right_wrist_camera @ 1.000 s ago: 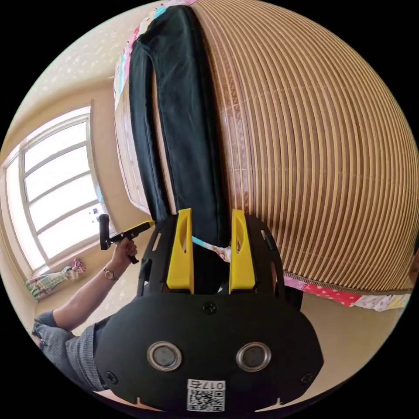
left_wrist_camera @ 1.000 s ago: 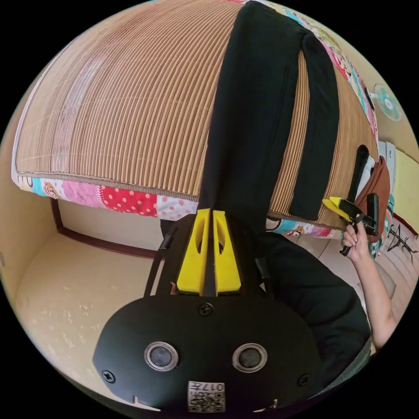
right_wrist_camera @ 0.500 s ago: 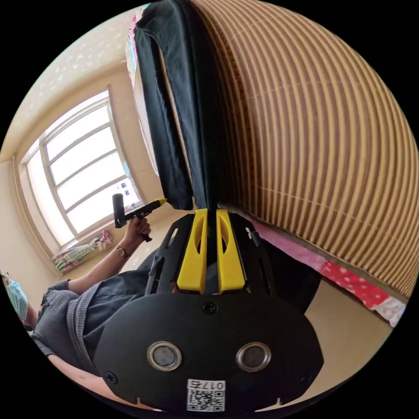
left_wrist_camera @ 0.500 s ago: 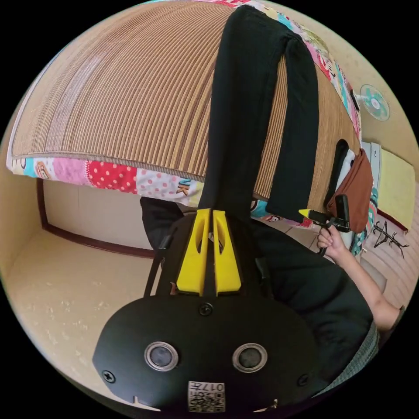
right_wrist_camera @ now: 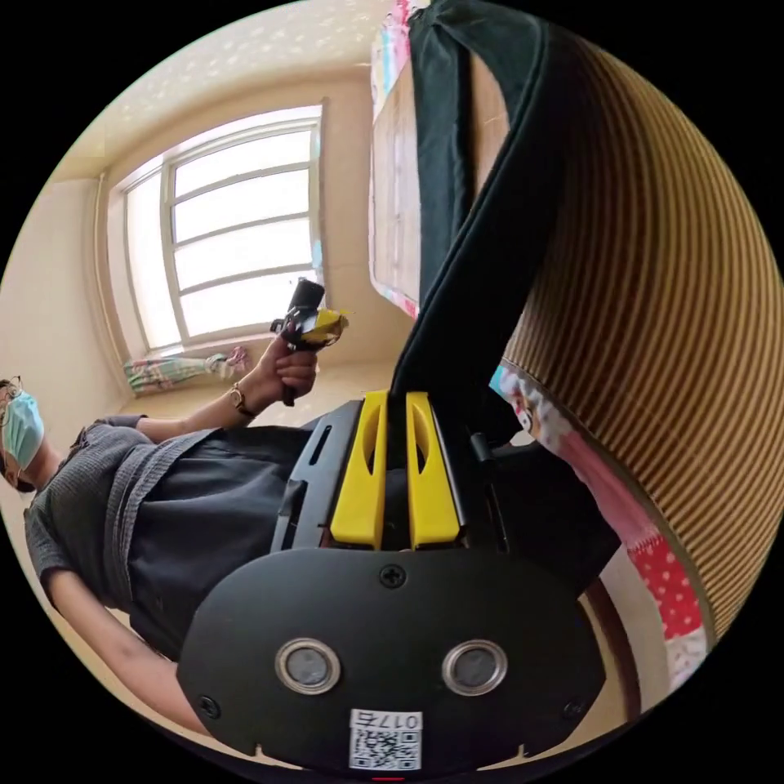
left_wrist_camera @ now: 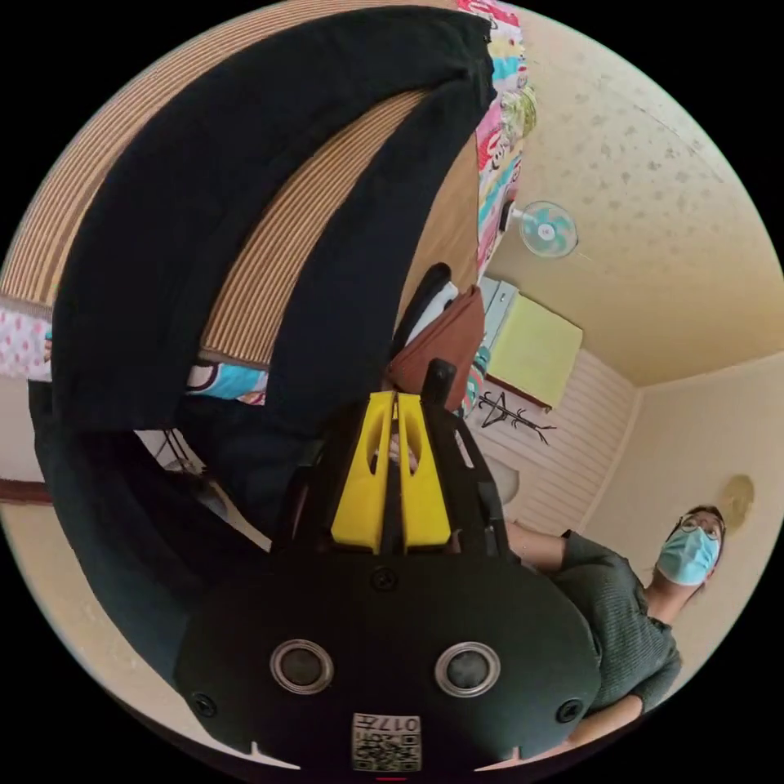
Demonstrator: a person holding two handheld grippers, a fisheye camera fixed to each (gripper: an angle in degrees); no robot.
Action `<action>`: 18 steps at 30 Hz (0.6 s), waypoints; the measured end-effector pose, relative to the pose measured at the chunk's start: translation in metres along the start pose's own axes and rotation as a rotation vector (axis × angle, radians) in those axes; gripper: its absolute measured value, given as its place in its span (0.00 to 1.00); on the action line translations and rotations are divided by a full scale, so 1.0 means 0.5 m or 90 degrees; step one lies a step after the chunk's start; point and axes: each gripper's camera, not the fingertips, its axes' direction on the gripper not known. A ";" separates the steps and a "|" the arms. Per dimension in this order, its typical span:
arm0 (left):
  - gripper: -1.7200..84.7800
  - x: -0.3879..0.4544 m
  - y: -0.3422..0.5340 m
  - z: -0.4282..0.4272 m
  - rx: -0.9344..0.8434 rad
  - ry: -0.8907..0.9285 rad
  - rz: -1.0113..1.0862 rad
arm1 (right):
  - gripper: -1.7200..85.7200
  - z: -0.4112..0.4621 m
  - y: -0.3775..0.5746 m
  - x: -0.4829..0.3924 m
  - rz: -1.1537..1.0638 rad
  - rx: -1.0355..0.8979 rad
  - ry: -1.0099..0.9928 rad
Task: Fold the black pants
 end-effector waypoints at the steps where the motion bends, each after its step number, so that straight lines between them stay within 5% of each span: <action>1: 0.04 0.035 -0.025 0.028 -0.022 -0.010 0.030 | 0.05 0.018 -0.018 0.003 -0.027 -0.029 -0.018; 5: 0.11 0.152 -0.079 0.079 -0.017 -0.175 0.120 | 0.04 0.079 -0.070 -0.003 -0.120 -0.093 -0.019; 9: 0.22 0.238 -0.108 0.125 0.028 -0.460 0.156 | 0.04 0.123 -0.094 0.015 -0.174 -0.111 -0.080; 13: 0.14 0.215 -0.114 0.226 -0.097 -0.661 0.168 | 0.04 0.168 -0.092 0.068 -0.203 -0.117 -0.152; 18: 0.07 0.097 -0.080 0.253 -0.172 -0.669 0.114 | 0.04 0.249 -0.051 0.218 -0.089 -0.204 -0.171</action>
